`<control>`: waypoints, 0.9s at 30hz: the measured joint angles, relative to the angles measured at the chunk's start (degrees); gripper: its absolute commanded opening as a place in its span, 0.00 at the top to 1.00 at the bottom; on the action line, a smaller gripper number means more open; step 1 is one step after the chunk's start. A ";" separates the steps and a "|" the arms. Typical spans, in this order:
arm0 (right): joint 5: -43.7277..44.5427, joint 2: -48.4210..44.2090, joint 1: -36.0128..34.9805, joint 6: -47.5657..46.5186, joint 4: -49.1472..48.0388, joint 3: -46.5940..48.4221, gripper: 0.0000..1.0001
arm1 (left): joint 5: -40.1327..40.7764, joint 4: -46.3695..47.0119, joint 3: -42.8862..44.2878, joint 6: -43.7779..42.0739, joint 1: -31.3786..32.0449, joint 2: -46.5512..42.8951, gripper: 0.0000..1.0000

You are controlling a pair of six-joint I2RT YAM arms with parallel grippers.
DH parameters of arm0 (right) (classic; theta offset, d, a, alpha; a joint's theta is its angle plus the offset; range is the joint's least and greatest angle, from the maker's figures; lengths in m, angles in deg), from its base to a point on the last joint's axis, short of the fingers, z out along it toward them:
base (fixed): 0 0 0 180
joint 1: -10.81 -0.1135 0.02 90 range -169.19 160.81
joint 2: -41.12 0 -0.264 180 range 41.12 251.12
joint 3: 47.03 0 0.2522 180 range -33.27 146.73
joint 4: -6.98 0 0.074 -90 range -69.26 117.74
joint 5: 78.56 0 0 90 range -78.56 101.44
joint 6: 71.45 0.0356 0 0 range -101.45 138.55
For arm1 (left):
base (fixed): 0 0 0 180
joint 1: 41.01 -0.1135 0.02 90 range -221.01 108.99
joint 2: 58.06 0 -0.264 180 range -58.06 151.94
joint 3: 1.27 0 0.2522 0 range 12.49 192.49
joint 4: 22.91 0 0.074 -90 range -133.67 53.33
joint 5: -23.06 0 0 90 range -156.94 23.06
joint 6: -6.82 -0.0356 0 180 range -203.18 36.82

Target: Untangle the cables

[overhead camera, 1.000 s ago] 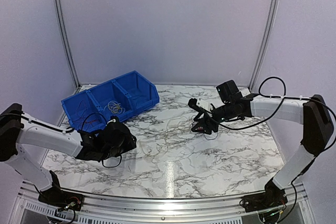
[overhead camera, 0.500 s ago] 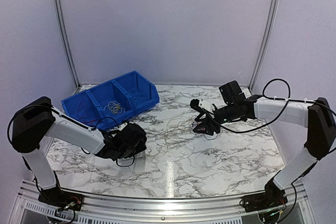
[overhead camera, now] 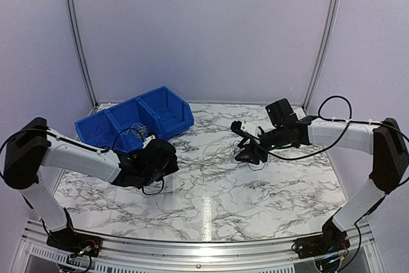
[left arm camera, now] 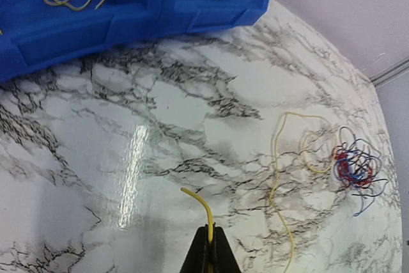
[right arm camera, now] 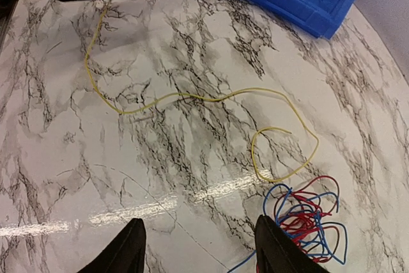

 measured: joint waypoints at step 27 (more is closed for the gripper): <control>9.27 34.03 -5.29 14.47 8.96 32.48 0.50 | 7.23 -8.00 -15.45 -4.33 0.92 -30.25 1.00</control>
